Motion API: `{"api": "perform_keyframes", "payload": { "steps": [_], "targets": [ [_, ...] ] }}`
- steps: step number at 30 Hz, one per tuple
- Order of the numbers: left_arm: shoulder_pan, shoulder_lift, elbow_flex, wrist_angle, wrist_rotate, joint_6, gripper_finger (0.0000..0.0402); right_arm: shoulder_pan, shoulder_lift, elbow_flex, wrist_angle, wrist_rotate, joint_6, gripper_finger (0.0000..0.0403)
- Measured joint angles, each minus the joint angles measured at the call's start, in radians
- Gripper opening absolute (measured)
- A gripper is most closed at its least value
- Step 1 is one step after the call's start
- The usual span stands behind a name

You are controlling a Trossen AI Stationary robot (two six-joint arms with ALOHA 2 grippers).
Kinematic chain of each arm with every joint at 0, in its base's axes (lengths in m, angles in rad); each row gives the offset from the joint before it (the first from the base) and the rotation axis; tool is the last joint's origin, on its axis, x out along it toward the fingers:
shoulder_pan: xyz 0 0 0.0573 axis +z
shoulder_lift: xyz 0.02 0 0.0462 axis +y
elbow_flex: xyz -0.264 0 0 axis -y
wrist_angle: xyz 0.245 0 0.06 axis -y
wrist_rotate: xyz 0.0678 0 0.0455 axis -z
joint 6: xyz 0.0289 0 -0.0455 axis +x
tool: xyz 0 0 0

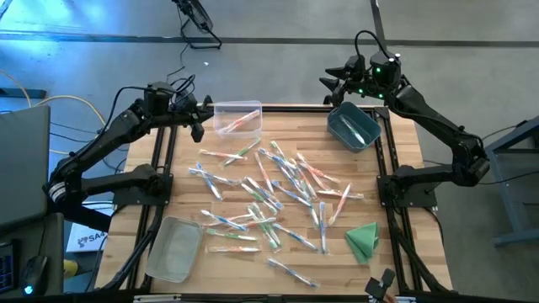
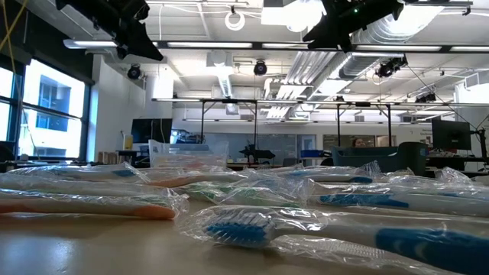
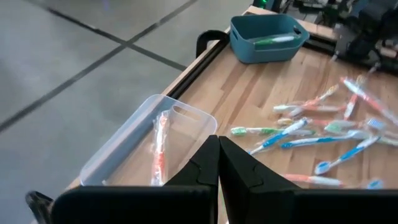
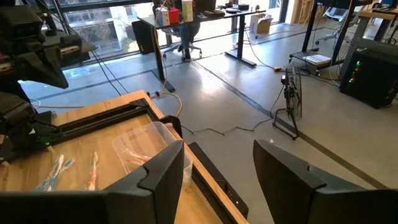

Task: Pick & Place Toothbrushes
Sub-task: Put the blue toothbrush into the gray bin

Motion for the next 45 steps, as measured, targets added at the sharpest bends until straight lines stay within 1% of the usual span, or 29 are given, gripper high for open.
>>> {"api": "perform_keyframes", "payload": {
  "steps": [3, 12, 16, 18, 20, 22, 24, 32, 37, 41, 45],
  "targets": [
    [0.000, 0.008, 0.000, 0.004, 0.001, 0.061, 0.0000, 0.000, 0.000, 0.000, 0.000, 0.000, -0.010, 0.0185],
    [0.000, 0.049, 0.001, 0.010, 0.004, 0.171, 0.0001, 0.000, 0.000, 0.000, 0.000, 0.001, -0.022, 0.0185],
    [0.000, 0.073, 0.001, 0.004, 0.008, 0.181, 0.0001, 0.000, 0.000, 0.000, 0.000, 0.002, -0.021, 0.0185],
    [0.000, 0.076, 0.001, -0.017, 0.008, 0.185, 0.0001, 0.000, 0.000, 0.000, 0.000, 0.002, -0.020, 0.0185],
    [-0.001, 0.077, 0.001, -0.043, 0.027, 0.223, 0.0001, 0.000, 0.000, 0.000, 0.000, 0.002, -0.019, 0.0185],
    [-0.015, 0.076, 0.001, -0.091, 0.051, 0.259, 0.0001, 0.000, 0.000, 0.000, 0.000, 0.002, -0.019, 0.0185],
    [-0.036, 0.077, 0.001, -0.126, 0.051, 0.282, 0.0001, 0.000, 0.000, 0.000, 0.000, 0.002, -0.019, 0.0185],
    [-0.136, 0.077, 0.001, -0.212, 0.044, 0.284, 0.0001, 0.000, 0.000, 0.000, 0.000, 0.002, -0.014, 0.0185],
    [-0.153, 0.077, 0.001, -0.263, -0.021, 0.248, 0.0001, 0.000, 0.000, 0.000, 0.000, 0.001, -0.014, 0.0185],
    [-0.152, 0.086, 0.001, -0.277, -0.027, 0.262, 0.0020, 0.000, 0.000, 0.000, 0.000, 0.001, -0.014, 0.0185],
    [-0.152, 0.104, 0.001, -0.285, -0.032, 0.310, 0.0060, 0.000, 0.000, 0.000, 0.000, 0.001, -0.014, 0.0185]
  ]
}}
